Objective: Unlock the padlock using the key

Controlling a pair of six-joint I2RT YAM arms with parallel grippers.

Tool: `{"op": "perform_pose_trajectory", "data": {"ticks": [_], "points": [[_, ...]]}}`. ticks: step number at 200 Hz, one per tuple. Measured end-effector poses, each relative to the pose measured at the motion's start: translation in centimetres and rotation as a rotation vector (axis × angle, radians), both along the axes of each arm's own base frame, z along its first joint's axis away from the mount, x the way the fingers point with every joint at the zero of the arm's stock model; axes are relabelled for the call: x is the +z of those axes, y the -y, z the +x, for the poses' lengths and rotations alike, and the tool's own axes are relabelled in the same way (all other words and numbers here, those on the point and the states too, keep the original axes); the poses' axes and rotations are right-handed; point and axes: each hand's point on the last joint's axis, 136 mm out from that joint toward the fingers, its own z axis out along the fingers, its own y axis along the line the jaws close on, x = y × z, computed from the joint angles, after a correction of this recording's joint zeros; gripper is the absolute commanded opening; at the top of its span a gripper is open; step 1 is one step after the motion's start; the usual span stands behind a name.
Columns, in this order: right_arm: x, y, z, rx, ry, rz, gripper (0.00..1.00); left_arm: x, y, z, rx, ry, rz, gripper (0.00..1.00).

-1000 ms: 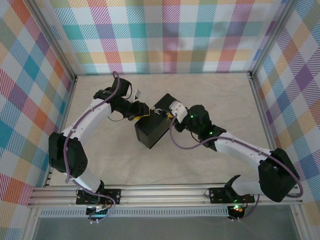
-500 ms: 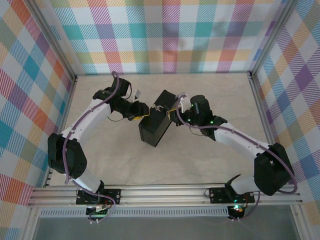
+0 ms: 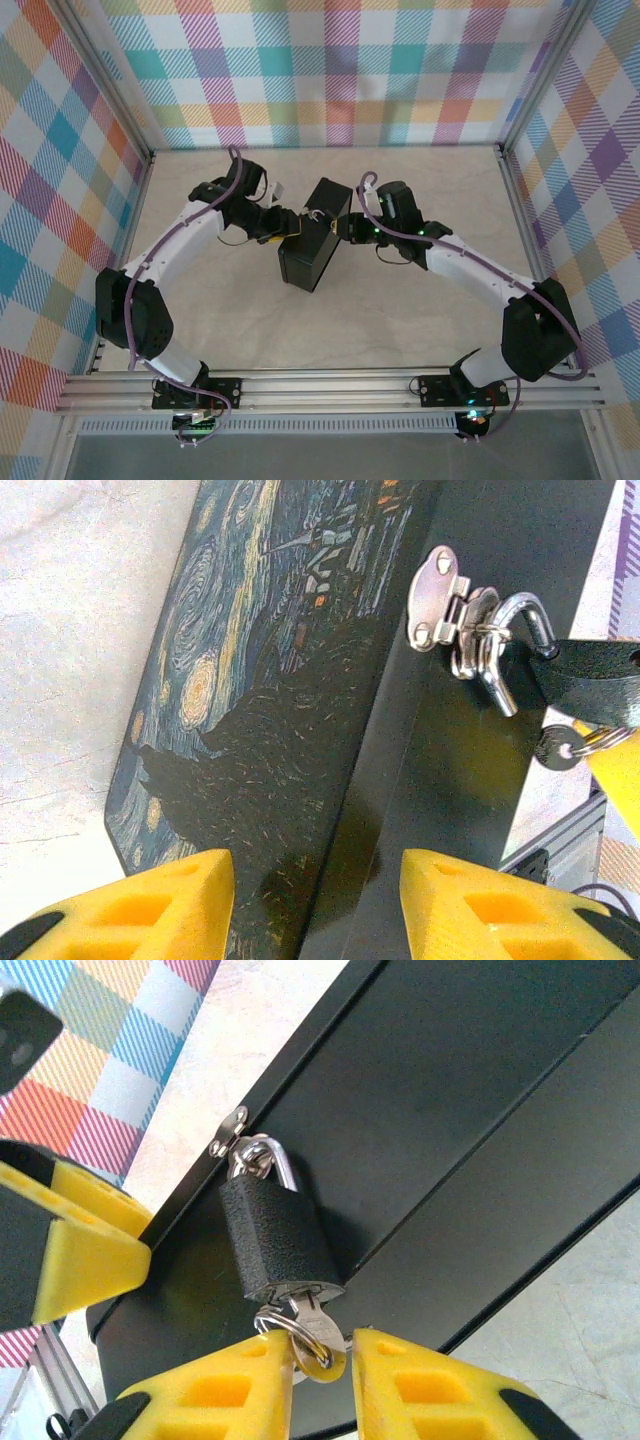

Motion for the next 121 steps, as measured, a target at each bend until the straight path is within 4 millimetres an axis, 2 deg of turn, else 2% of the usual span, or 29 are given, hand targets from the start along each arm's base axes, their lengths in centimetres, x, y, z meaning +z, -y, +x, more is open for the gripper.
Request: {"op": "perform_pose_trajectory", "data": {"ticks": [64, 121], "points": [[0.6, 0.9, 1.2, -0.055, -0.016, 0.022, 0.32, 0.0, 0.1, -0.1, -0.007, -0.002, -0.003, 0.47], [1.1, 1.6, 0.8, -0.038, 0.03, -0.023, 0.39, 0.3, 0.2, -0.1, -0.012, -0.007, -0.006, 0.47]]}}
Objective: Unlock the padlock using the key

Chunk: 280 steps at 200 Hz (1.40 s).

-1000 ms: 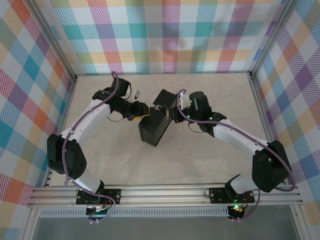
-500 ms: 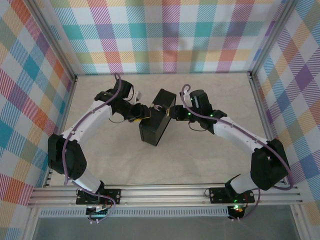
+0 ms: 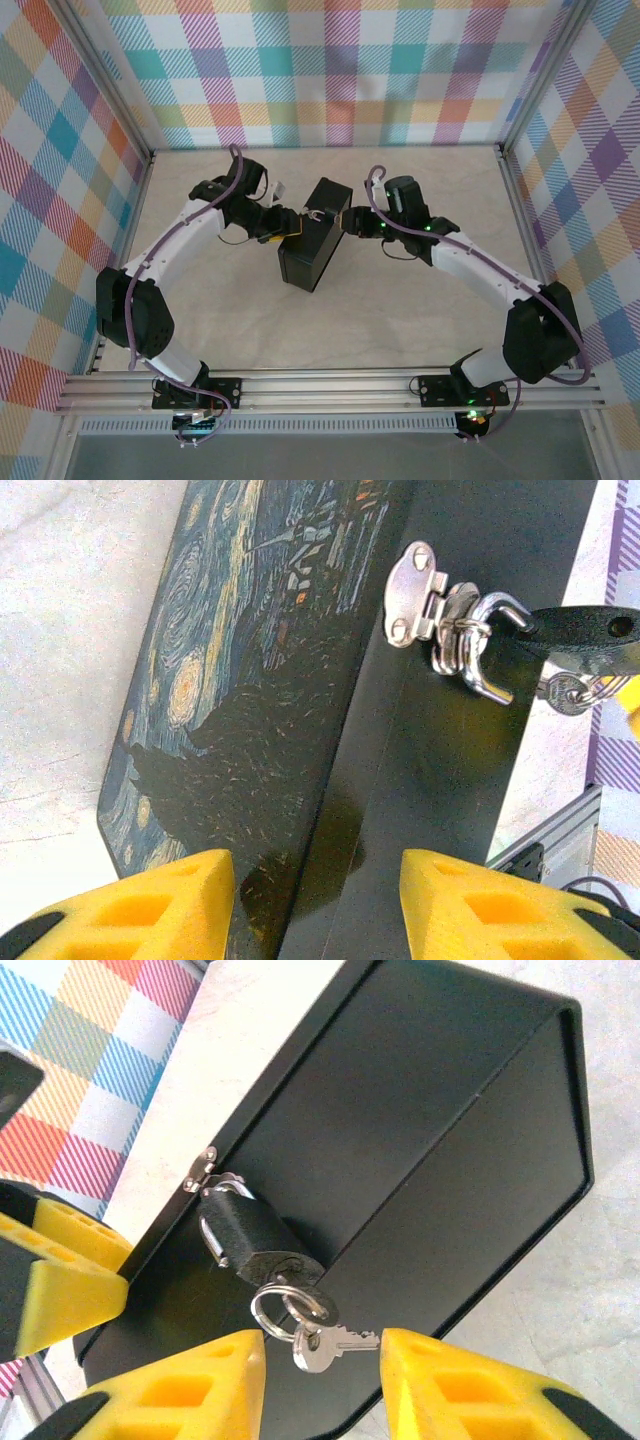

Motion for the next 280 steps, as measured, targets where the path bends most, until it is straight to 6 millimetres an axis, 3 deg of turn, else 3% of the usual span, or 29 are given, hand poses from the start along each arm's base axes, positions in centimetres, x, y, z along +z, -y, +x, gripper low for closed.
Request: {"op": "perform_pose_trajectory", "data": {"ticks": [56, 109, 174, 248, 280], "points": [[1.8, -0.4, -0.2, 0.129, 0.165, -0.07, 0.49, -0.1, 0.0, -0.1, 0.0, -0.006, 0.002, 0.47], [2.1, -1.5, 0.9, 0.221, 0.262, -0.135, 0.49, -0.2, -0.1, -0.1, 0.001, -0.011, 0.006, 0.47], [0.4, -3.0, 2.3, 0.283, 0.255, -0.155, 0.5, -0.5, -0.4, -0.5, 0.0, -0.024, 0.023, 0.47], [-0.8, -3.8, 2.8, 0.312, 0.249, -0.139, 0.37, -0.6, -0.6, -0.7, -0.016, -0.024, 0.04, 0.47], [-0.5, -4.2, 2.8, 0.31, 0.243, -0.111, 0.23, -0.6, -0.4, -0.9, -0.024, -0.035, 0.029, 0.45]]}}
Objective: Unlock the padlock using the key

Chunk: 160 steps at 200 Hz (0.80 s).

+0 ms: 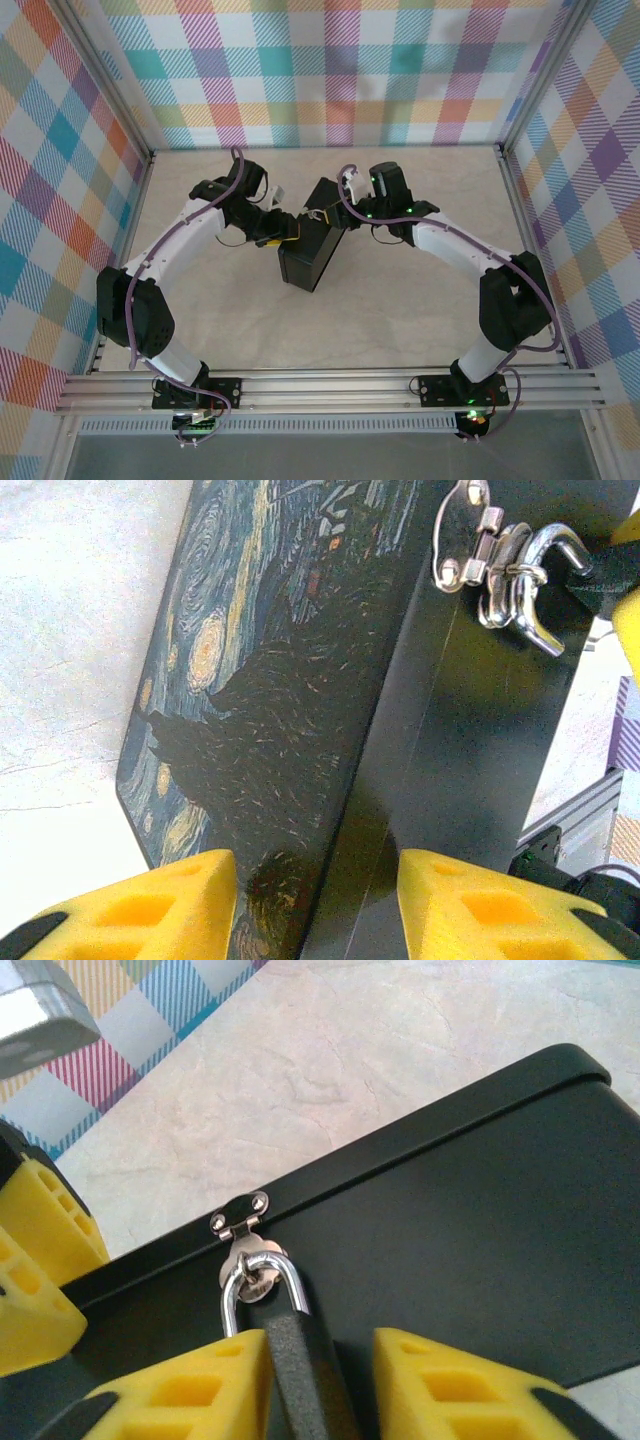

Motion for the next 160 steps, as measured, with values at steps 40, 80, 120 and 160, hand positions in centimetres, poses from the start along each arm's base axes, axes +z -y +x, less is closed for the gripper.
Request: {"op": "perform_pose_trajectory", "data": {"ticks": [40, 80, 120, 160], "points": [[0.4, -0.2, 0.2, -0.077, -0.033, 0.026, 0.08, 0.0, 0.8, -0.3, -0.024, -0.021, -0.041, 0.42], [0.7, -0.4, 0.1, -0.183, -0.085, 0.062, 0.04, 0.0, 2.0, -1.0, -0.061, -0.029, -0.068, 0.41], [0.8, -1.2, 0.2, -0.285, -0.126, 0.118, 0.03, -0.2, 2.8, -1.1, -0.08, -0.044, -0.089, 0.41], [1.2, -1.8, 0.5, -0.383, -0.13, 0.157, 0.03, -0.2, 3.0, -1.0, -0.084, -0.034, -0.094, 0.4]]}}
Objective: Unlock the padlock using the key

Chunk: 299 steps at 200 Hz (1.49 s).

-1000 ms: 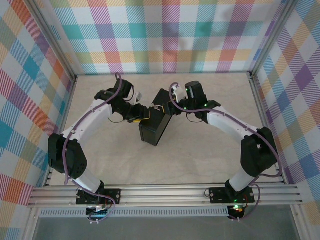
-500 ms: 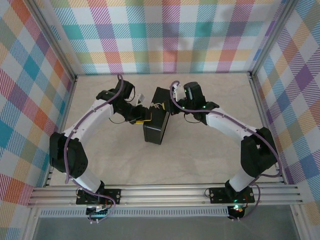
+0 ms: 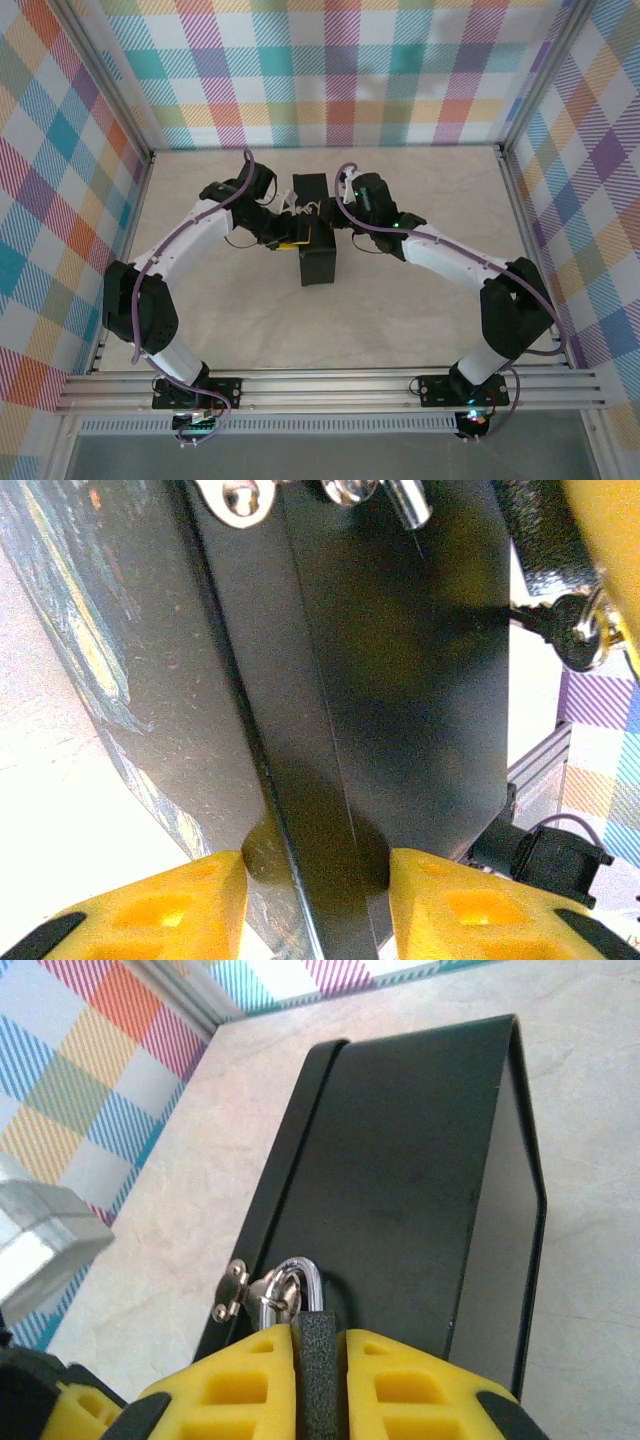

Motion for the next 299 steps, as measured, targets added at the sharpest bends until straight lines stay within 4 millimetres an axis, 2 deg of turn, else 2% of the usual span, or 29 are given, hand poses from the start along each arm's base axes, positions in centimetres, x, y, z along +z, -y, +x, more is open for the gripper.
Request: {"op": "perform_pose_trajectory", "data": {"ticks": [47, 149, 182, 211, 240, 267, 299], "points": [[-0.6, -0.6, 1.4, -0.114, -0.012, 0.081, 0.03, 0.0, 0.3, 0.6, -0.001, 0.027, -0.013, 0.4], [-0.1, -0.9, 4.1, -0.248, 0.041, 0.16, 0.02, -0.1, 0.6, 1.0, -0.005, 0.045, -0.03, 0.41], [0.2, -0.1, 5.4, -0.342, 0.074, 0.191, 0.03, -0.5, 0.4, 0.6, -0.005, 0.022, -0.02, 0.41], [-0.3, 0.8, 6.3, -0.421, 0.084, 0.202, 0.02, -1.0, 0.3, 0.3, -0.005, 0.004, -0.013, 0.41], [-0.1, 0.6, 6.9, -0.439, 0.088, 0.204, 0.03, -1.0, 0.1, 0.4, 0.001, -0.002, -0.022, 0.43], [-0.2, 0.7, 7.0, -0.448, 0.089, 0.2, 0.02, -0.1, -0.4, 0.4, 0.02, 0.005, -0.052, 0.48], [-0.2, 0.7, 7.0, -0.448, 0.084, 0.209, 0.01, 2.2, -1.7, 2.0, 0.09, 0.094, -0.061, 0.49]]}}
